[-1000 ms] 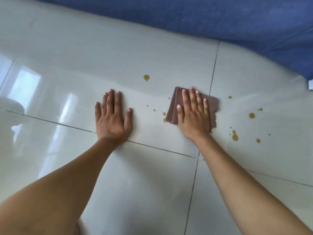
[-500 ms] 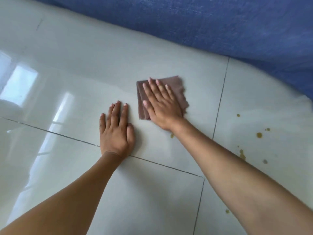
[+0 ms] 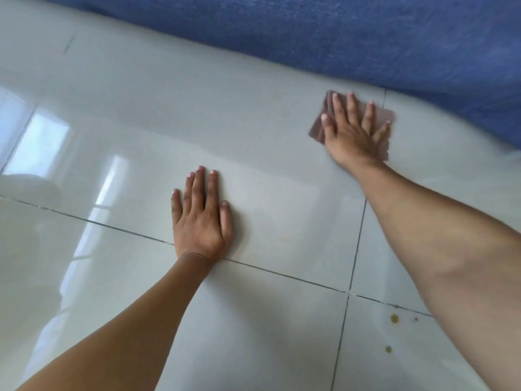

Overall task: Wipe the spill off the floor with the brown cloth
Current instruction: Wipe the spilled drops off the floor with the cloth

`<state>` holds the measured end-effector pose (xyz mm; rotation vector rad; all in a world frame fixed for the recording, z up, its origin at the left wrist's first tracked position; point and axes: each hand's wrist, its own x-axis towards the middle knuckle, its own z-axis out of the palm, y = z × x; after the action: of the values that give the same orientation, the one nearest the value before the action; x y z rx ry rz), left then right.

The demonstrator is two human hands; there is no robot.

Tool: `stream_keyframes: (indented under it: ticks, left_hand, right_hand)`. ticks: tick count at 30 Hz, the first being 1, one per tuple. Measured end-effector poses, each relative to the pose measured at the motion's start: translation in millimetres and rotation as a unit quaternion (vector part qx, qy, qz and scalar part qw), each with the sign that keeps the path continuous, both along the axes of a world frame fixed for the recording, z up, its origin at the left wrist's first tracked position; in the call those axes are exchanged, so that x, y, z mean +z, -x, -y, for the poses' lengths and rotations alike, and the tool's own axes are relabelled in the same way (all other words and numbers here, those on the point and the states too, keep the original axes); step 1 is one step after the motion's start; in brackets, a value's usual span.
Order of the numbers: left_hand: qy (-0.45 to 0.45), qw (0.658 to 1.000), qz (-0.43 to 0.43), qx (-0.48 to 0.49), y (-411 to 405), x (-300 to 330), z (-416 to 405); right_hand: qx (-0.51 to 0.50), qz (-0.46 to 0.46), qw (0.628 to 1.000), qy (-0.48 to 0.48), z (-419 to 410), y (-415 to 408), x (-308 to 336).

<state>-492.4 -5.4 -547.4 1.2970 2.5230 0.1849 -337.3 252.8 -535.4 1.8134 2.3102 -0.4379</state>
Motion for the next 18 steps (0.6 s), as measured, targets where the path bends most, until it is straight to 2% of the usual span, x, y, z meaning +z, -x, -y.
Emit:
stream_keyframes:
  ticks: [2, 7, 11, 15, 18]
  left_hand:
    - [0.001, 1.0, 0.0, -0.001, 1, -1, 0]
    - [-0.004, 1.0, 0.002, -0.005, 4, 1, 0]
    - [-0.014, 1.0, 0.011, -0.007, 7, 3, 0]
    - [-0.016, 1.0, 0.012, 0.0, 4, 8, 1]
    - [-0.009, 1.0, 0.006, -0.01, 3, 10, 4]
  right_hand:
    - [-0.003, -0.015, 1.0, 0.003, 7, 37, -1]
    - [0.177, -0.047, 0.983, -0.025, 102, 75, -5]
    - [0.187, -0.1, 0.976, -0.039, 214, 25, -9]
    - [0.157, -0.069, 0.985, -0.03, 303, -52, -9]
    - [0.128, -0.031, 0.991, -0.02, 329, -124, -5]
